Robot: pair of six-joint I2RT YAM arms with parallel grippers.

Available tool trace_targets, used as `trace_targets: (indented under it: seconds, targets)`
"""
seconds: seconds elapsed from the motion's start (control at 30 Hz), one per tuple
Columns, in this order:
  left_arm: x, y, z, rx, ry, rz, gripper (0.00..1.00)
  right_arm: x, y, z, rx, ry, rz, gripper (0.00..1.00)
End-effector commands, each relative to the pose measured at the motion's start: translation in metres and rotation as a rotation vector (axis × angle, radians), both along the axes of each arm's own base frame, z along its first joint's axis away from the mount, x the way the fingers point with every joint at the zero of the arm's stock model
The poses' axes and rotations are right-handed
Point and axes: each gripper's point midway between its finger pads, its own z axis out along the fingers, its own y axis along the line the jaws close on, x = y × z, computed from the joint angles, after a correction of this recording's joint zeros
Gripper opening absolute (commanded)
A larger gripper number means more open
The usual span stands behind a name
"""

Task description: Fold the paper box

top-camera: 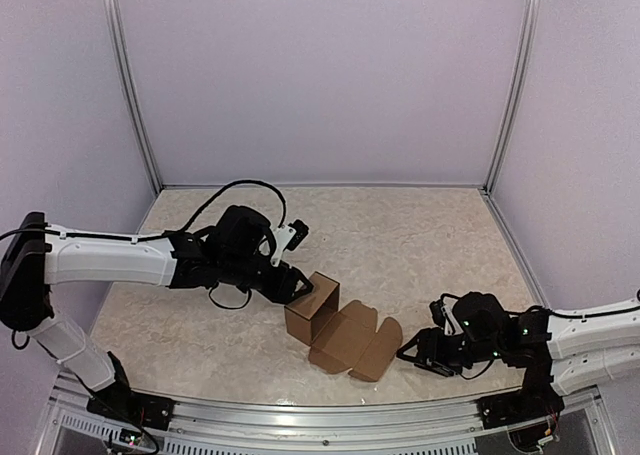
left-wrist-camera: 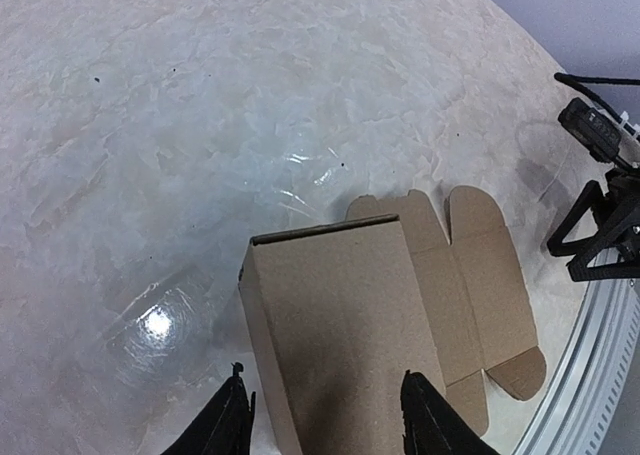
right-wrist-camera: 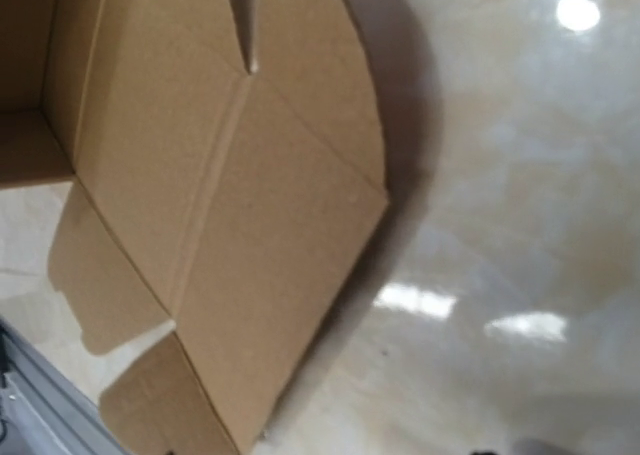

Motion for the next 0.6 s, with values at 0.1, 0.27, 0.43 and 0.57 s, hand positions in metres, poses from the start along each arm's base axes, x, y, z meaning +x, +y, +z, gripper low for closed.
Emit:
trace_targets:
  seconds: [0.1, 0.27, 0.43, 0.57]
  targets:
    - [0.003, -0.003, -0.012, -0.038, 0.040, 0.008, 0.49, 0.005, 0.009, -0.011, 0.088, 0.047, -0.057, 0.57]
    - [0.002, -0.003, -0.024, -0.032, 0.064, 0.012, 0.49, 0.008, 0.011, -0.022, 0.082, 0.064, -0.076, 0.53]
    - [0.004, 0.003, -0.032, -0.017, 0.076, 0.032, 0.46, 0.010, 0.014, -0.034, 0.077, 0.076, -0.088, 0.50]
    - [0.005, 0.008, -0.034, -0.008, 0.081, 0.043, 0.46, 0.014, 0.016, -0.043, 0.057, 0.063, -0.084, 0.50]
